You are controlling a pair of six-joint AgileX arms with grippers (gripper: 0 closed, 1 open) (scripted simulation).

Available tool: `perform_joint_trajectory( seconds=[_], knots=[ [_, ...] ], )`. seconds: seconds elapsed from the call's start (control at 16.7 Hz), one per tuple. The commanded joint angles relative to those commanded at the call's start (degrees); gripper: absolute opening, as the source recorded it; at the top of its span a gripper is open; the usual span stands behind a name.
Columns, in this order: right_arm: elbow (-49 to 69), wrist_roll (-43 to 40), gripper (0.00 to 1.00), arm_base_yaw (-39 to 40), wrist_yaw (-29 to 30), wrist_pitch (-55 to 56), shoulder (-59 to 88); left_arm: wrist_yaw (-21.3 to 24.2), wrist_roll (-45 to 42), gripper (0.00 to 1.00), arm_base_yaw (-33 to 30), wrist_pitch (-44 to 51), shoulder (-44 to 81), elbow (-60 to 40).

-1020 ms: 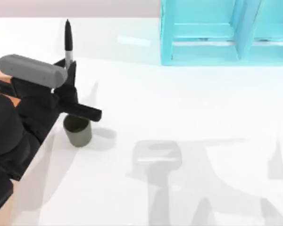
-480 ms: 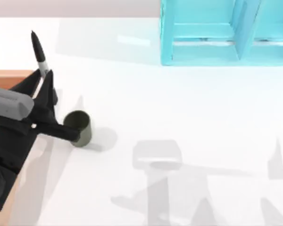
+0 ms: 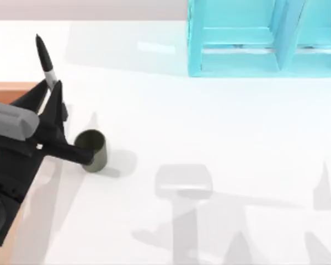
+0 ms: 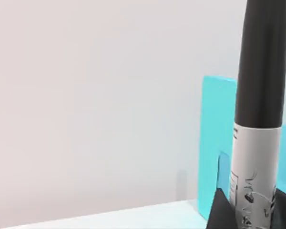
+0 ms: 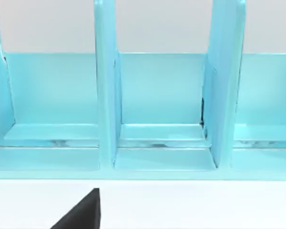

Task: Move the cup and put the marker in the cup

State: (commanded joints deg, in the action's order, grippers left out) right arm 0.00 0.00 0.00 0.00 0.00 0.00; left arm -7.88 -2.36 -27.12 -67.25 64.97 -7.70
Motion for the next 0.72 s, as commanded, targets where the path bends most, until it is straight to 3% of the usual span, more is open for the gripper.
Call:
perform_joint_trajectory(
  seconds=[0.48, 0.72],
  knots=[
    [0.0, 0.0, 1.0, 0.0, 0.0, 0.0, 0.0, 1.7, 0.3, 0.0, 1.6, -11.7, 17.5, -5.1],
    [0.0, 0.0, 1.0, 0.0, 0.0, 0.0, 0.0, 1.9, 0.3, 0.0, 1.8, -13.0, 19.1, -5.8]
  ],
)
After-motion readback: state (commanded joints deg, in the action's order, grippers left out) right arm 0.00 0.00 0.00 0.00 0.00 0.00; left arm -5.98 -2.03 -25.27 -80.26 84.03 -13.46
